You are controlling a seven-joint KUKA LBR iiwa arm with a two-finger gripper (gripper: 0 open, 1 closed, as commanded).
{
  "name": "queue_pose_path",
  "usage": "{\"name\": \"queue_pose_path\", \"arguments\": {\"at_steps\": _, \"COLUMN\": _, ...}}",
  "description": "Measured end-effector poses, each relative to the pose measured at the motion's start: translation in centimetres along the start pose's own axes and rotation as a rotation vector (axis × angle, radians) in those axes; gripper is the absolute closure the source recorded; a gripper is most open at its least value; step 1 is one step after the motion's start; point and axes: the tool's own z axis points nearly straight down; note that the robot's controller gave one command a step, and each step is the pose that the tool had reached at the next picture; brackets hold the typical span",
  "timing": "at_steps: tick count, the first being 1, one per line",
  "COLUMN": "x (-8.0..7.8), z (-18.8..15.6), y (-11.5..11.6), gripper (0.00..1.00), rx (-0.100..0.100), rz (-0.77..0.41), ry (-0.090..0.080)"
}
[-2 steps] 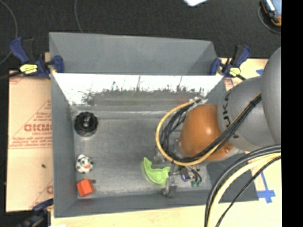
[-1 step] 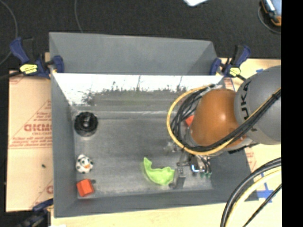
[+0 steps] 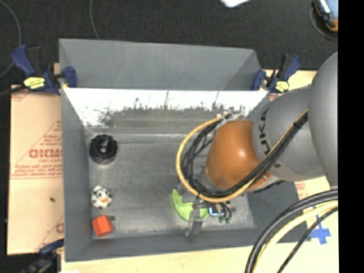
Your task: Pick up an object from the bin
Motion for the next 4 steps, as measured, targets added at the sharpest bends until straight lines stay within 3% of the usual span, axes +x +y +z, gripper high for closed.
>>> {"name": "queue_pose_path", "arguments": {"at_steps": 1, "x": -0.4, "z": 2.8, "y": -1.0, "gripper": 0.0, "rx": 0.002, "rz": -0.02, "ry": -0.006}}
{"name": "queue_pose_path", "arguments": {"at_steps": 2, "x": -1.5, "z": 2.8, "y": -0.9, "gripper": 1.0, "rx": -0.001, "rz": 0.126, "ry": 0.002}}
{"name": "queue_pose_path", "arguments": {"at_steps": 4, "x": -1.5, "z": 2.6, "y": -0.9, "gripper": 1.0, "rx": -0.001, "rz": 0.124, "ry": 0.002}}
